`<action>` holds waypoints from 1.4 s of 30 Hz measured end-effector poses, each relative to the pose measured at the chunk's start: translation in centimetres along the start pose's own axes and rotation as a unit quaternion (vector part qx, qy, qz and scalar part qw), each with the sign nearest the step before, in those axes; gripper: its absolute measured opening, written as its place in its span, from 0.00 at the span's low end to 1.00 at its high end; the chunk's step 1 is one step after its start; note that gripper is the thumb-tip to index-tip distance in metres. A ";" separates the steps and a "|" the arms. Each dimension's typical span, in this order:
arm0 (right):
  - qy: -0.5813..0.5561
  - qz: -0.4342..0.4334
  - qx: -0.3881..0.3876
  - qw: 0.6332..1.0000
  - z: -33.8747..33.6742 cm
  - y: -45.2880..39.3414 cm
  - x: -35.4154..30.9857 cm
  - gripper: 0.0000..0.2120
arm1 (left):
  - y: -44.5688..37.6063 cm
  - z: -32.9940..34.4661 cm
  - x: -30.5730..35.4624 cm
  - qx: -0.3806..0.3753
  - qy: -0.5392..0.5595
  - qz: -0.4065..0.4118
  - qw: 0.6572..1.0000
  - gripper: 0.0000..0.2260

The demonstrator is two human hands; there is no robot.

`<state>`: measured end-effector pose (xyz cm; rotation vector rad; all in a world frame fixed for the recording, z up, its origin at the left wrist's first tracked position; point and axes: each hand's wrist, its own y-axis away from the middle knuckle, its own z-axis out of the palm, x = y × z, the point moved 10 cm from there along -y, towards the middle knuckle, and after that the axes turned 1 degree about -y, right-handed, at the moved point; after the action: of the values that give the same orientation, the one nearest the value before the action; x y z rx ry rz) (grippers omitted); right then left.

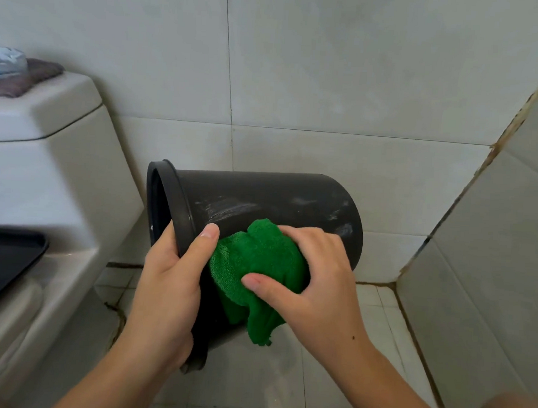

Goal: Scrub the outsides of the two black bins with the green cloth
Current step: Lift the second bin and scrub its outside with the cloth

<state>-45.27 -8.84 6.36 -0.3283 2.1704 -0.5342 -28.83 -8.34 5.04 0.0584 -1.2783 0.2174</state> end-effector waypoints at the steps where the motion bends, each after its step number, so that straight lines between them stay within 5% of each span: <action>1: 0.007 -0.005 0.004 1.000 0.1 0.2 -0.2 0.29 | -0.1 0.0 0.0 0.002 -0.002 0.003 1.000 0.14; 6: -0.059 0.019 0.031 0.998 -0.8 0.0 -0.2 0.26 | -0.4 -0.2 0.1 0.017 -0.009 0.005 1.000 0.12; 11: -0.001 0.044 0.258 0.965 -8.3 -1.9 2.1 0.27 | 0.0 0.1 0.4 -0.003 -0.034 0.007 0.999 0.11; 13: 0.051 0.044 0.286 0.956 -8.7 -2.5 2.6 0.28 | 0.3 0.4 0.4 -0.007 -0.026 0.008 1.000 0.11; 16: 0.086 0.026 0.240 0.967 -6.0 -2.5 2.3 0.25 | 0.4 0.4 0.2 0.008 -0.007 0.004 1.000 0.10; 22: 0.056 -0.208 0.153 0.964 -1.7 0.9 -1.1 0.15 | -0.5 -0.9 1.1 0.044 -0.008 0.035 0.998 0.12; 28: 0.055 -0.201 0.202 0.957 -2.2 0.1 0.3 0.20 | -0.3 -1.2 1.3 0.038 0.015 0.024 0.999 0.11; 34: 0.043 -0.144 0.098 0.984 -1.2 -1.2 0.7 0.27 | 0.1 -0.8 1.3 0.023 0.024 0.018 0.999 0.11; 38: 0.025 -0.114 0.107 0.987 -0.9 -1.5 0.3 0.28 | -0.1 -0.4 1.2 0.012 0.032 0.035 0.999 0.10; 42: 0.011 -0.235 0.117 0.965 1.9 1.7 -4.7 0.24 | 0.0 0.3 0.8 0.001 -0.001 0.057 0.998 0.08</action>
<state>-41.02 -5.89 7.76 -0.7153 2.0212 -1.0529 -28.93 -8.25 5.89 -0.0119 -1.2837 0.3162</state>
